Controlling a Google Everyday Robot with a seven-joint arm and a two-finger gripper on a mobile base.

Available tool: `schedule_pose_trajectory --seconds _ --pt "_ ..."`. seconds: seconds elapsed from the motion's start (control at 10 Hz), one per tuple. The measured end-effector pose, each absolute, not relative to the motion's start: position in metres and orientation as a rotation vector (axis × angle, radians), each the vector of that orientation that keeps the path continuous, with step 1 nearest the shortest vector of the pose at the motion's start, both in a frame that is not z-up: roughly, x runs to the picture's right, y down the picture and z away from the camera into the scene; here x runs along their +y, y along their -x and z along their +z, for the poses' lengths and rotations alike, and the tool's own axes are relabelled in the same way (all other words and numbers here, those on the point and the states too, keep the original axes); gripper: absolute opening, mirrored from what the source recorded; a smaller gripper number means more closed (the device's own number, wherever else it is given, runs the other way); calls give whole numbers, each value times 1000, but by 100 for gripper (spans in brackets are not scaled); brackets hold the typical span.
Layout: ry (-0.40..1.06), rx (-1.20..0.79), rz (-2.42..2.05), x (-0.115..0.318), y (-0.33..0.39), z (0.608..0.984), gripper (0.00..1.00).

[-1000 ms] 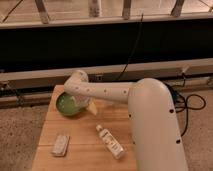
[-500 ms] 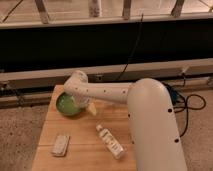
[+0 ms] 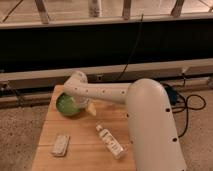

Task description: Drag the ceramic bowl in a circle

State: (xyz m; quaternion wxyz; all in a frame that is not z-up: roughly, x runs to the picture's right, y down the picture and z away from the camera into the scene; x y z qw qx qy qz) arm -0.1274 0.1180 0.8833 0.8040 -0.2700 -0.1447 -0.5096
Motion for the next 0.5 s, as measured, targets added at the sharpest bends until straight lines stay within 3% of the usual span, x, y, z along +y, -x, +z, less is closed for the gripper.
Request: schedule_pose_trajectory --seconds 0.5 --pt "586 -316 -1100 121 131 885 80"
